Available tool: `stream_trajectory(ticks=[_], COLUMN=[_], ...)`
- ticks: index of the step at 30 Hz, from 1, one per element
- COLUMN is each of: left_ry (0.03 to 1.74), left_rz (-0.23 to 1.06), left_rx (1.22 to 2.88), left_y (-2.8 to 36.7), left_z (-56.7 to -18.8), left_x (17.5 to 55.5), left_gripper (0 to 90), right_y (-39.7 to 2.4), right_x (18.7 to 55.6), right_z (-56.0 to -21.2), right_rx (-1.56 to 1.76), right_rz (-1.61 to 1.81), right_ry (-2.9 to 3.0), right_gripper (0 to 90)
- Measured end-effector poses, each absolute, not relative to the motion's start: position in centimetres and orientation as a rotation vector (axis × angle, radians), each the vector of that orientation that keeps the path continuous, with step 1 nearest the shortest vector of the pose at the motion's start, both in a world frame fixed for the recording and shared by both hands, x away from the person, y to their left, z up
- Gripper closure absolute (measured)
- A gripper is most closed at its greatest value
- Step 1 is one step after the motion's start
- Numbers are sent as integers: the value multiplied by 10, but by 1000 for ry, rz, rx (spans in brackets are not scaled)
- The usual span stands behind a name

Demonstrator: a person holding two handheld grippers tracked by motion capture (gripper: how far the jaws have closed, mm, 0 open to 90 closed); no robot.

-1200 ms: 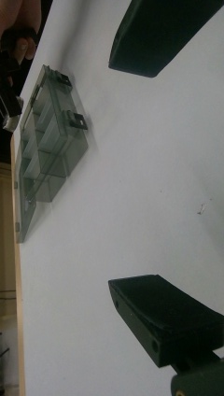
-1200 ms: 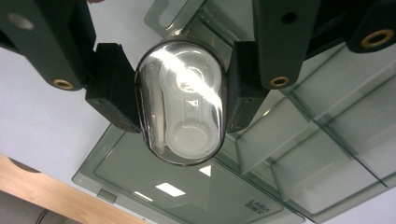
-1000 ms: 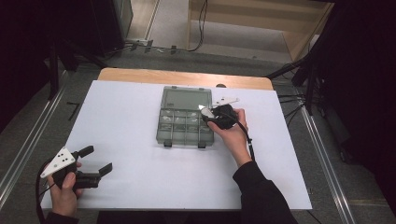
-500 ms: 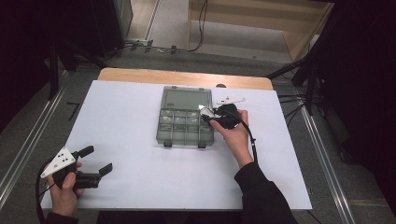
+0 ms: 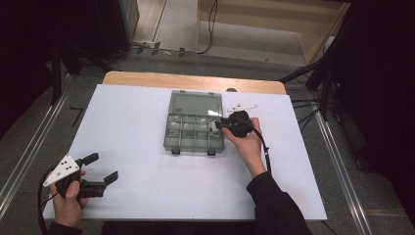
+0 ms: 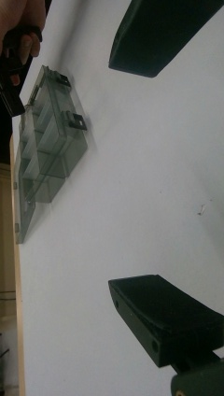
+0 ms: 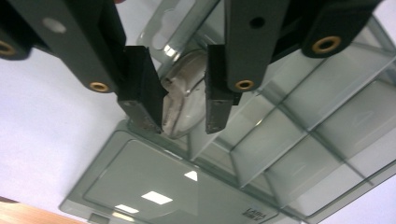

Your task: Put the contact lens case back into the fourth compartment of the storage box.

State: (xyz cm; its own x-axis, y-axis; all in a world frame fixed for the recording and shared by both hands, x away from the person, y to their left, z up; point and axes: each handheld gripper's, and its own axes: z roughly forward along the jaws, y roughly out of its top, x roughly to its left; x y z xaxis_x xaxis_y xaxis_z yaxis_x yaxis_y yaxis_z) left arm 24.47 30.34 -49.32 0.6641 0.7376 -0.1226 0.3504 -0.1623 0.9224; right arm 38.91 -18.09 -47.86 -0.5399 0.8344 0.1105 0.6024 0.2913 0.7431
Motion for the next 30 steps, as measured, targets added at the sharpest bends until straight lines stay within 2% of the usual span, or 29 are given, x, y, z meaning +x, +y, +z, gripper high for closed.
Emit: stream_trajectory(ticks=[4,18,20,30], left_ry=[875,862,859,815], left_rz=[434,451,454,445], left_rx=[1766,1790,1790,1804], left_y=[303,298,297,279], left_z=[-493,-492,-492,-486], left_x=[245,244,244,246], left_gripper=[0,0,0,0], right_y=[-179,-179,-180,-182], right_x=[388,386,385,386], right_z=[-478,-480,-478,-480], right_rx=[1293,1363,1348,1391], right_rz=[1058,1060,1086,1121], right_ry=[2259,2239,2213,2196], right_gripper=[716,737,886,884])
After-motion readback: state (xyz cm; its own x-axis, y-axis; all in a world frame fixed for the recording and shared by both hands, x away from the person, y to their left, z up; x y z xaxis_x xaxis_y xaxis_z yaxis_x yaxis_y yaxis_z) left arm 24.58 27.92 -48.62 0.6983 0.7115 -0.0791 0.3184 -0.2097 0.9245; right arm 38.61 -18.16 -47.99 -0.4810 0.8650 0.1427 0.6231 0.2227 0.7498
